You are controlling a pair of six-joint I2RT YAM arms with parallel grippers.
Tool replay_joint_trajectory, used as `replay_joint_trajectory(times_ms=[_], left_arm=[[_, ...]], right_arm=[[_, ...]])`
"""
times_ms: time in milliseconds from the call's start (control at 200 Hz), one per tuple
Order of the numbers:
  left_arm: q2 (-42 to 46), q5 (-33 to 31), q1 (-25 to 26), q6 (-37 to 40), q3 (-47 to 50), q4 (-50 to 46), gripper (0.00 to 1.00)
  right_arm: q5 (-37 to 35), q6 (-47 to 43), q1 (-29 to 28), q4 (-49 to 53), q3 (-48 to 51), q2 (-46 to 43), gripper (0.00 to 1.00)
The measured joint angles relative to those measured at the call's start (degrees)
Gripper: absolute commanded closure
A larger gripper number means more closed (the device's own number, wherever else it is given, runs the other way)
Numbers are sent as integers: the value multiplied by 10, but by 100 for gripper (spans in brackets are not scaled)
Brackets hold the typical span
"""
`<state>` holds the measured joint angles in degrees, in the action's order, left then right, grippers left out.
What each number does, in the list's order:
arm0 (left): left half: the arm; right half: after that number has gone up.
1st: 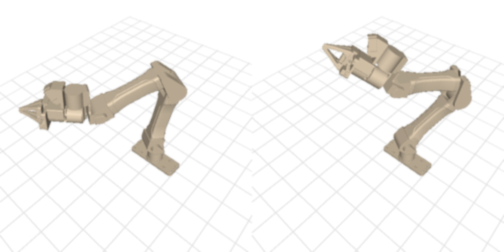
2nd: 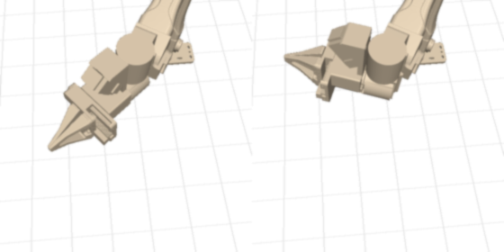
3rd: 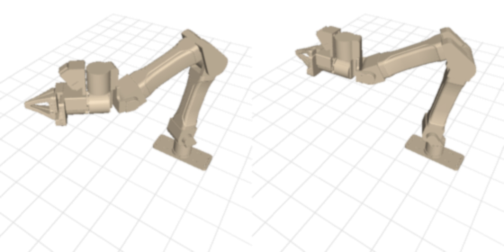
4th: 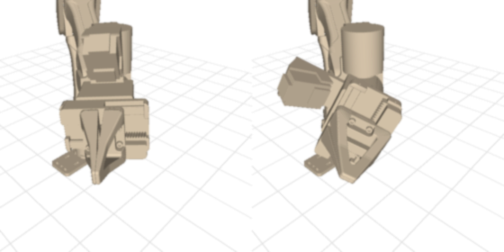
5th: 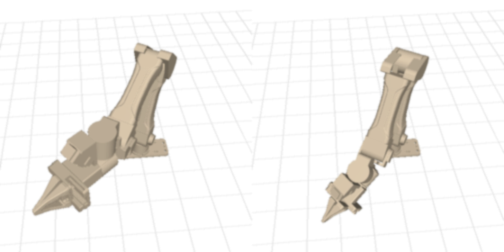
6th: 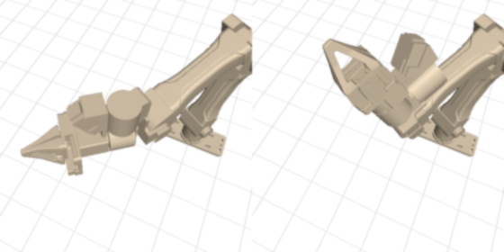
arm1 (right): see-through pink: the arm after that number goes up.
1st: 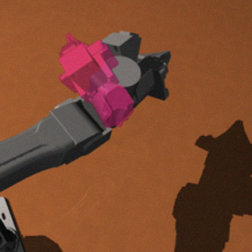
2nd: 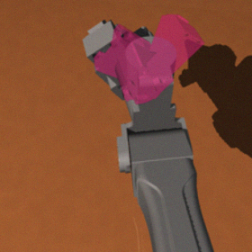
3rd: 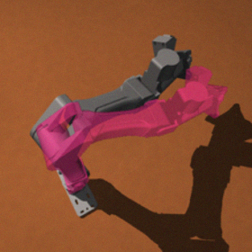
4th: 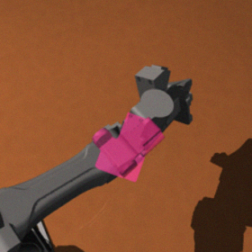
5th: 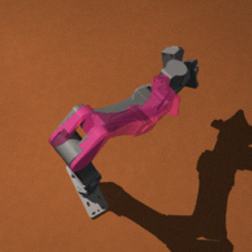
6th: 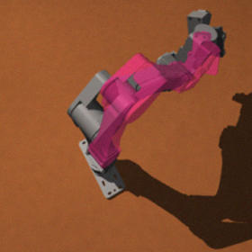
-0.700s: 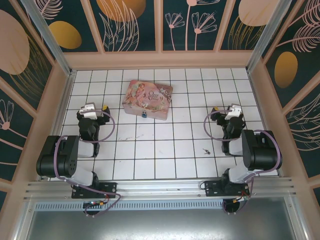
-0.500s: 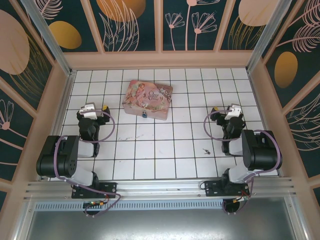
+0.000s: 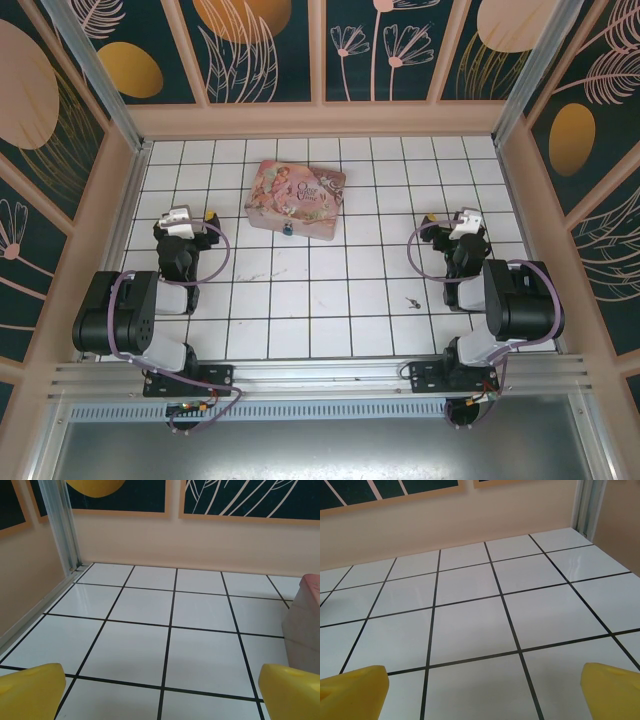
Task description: Unlock a padlock with a key
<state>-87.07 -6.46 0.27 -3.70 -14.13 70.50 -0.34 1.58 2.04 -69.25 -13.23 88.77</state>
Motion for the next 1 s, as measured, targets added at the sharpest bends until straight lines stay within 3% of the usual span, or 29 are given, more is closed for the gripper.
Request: replay_joint_trajectory(times_ms=[761, 871, 1001], left_arm=[[1, 3, 0, 0, 0, 0, 1], [38, 3, 0, 0, -1, -38, 1], [103, 0, 0, -5, -37, -123, 1]], right_arm=[[31, 0, 7, 5, -1, -2, 1], [13, 10, 7, 114, -36, -53, 1], [-13, 73, 8, 261, -153, -103, 1]])
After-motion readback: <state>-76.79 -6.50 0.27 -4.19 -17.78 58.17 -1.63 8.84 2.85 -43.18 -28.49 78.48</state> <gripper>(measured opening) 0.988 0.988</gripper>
